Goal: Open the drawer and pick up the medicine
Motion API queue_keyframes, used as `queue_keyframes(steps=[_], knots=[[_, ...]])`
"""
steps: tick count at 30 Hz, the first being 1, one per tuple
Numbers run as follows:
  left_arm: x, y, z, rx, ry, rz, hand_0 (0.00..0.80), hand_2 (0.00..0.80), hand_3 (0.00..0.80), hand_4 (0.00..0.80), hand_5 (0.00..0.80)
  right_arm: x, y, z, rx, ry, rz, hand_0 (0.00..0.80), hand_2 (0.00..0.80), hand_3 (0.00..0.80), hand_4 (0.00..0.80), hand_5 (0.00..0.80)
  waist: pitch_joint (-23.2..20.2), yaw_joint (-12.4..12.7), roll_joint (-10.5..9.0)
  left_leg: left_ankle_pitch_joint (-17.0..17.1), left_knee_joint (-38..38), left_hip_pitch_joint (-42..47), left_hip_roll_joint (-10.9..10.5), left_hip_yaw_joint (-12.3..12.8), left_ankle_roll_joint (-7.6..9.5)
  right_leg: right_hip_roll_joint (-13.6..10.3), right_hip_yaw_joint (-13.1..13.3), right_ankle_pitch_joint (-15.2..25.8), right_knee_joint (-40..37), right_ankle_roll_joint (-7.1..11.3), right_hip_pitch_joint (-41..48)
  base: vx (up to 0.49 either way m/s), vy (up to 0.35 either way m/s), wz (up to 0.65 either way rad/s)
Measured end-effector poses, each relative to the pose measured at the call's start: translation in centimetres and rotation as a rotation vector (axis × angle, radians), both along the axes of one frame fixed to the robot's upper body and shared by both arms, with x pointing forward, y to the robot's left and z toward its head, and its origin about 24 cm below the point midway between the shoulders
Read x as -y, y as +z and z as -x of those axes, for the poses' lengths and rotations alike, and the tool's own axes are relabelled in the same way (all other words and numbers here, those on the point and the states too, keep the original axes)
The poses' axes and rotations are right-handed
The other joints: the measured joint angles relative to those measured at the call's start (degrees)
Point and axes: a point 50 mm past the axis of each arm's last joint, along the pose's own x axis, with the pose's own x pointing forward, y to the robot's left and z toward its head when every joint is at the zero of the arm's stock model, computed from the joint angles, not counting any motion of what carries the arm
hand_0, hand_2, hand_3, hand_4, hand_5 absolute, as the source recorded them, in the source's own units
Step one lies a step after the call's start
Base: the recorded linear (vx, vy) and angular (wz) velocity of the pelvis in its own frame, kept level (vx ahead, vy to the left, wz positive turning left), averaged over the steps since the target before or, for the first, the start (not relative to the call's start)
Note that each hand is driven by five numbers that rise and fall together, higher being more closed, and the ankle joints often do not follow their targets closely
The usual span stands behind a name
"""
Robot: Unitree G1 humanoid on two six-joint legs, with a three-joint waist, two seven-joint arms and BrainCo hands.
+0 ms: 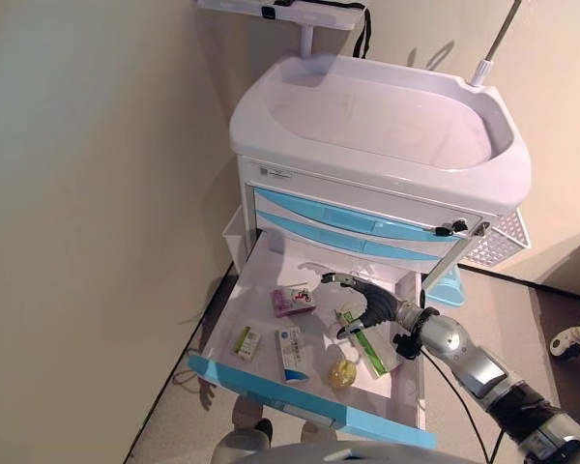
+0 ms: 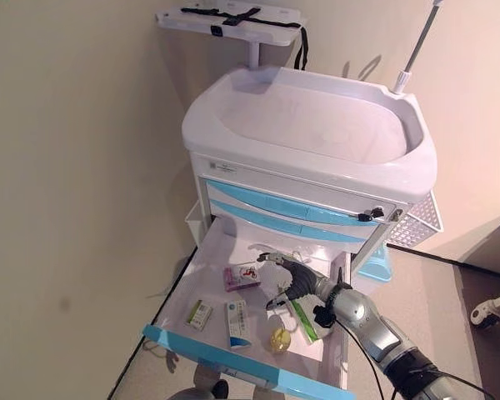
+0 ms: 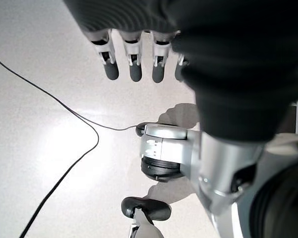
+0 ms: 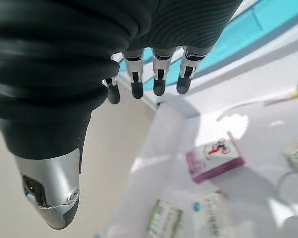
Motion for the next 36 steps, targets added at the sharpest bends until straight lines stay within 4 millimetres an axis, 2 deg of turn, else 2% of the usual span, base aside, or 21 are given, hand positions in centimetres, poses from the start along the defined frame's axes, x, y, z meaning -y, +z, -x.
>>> queue_keyframes(steps=[7, 12, 27, 32, 36], knots=[[-0.6, 0.2, -1.0, 0.032, -0.013, -0.012, 0.0, 0.0, 0.0, 0.0, 0.0, 2.1, 0.1, 0.3, 0.002, 0.068, 0.193, 0.0, 0.0, 0.0, 0.0, 0.0, 0.3, -0.2, -0.54, 0.0, 0.0, 0.0, 0.1, 0.0, -0.02, 0.0, 0.0, 0.0, 0.0, -0.02, -0.1, 0.0, 0.0, 0.0], [-0.4, 0.2, -1.9, 0.06, -0.042, -0.005, 0.0, 0.0, 0.0, 0.0, 0.0, 3.0, -0.1, 0.7, -0.005, 0.082, 0.256, 0.0, 0.0, 0.0, 0.0, 0.0, 0.4, -0.2, -1.0, 0.0, -0.1, 0.1, 0.1, 0.1, -0.04, 0.0, 0.0, 0.0, 0.0, -0.03, -0.1, 0.0, 0.0, 0.0], [-0.5, 0.3, -1.8, 0.054, -0.054, 0.007, 0.0, 0.0, 0.0, 0.0, 0.0, 3.0, -1.0, 1.7, -0.05, 0.156, 0.339, 0.0, 0.0, 0.0, 0.0, 0.0, 0.4, -0.8, -0.96, -0.1, -0.1, 0.2, 0.4, 0.8, -0.08, 0.2, 0.4, 0.0, 0.0, -0.12, -0.3, -0.002, -0.004, -0.01], [-0.4, 0.3, -1.8, 0.05, -0.071, 0.011, 0.0, 0.0, 0.0, 0.0, 0.0, 2.8, -2.4, 2.5, -0.084, 0.181, 0.38, 0.0, 0.0, 0.0, 0.0, 0.0, 0.5, -0.9, -0.74, 0.0, -0.1, 0.2, 0.5, 1.2, -0.05, 0.2, 1.0, 0.1, 0.0, -0.31, -0.5, -0.009, -0.009, -0.05], [-0.4, 0.3, -1.6, 0.05, -0.073, 0.011, 0.0, 0.0, 0.0, 0.0, 0.0, 3.3, -4.4, 3.0, -0.115, 0.15, 0.434, 0.0, 0.0, 0.0, 0.0, 0.0, 0.6, -1.4, -0.2, 0.0, -0.1, 0.2, 0.6, 1.4, -0.07, 0.2, 1.1, 0.1, 0.0, -0.3, -0.7, 0.0, 0.0, 0.0]])
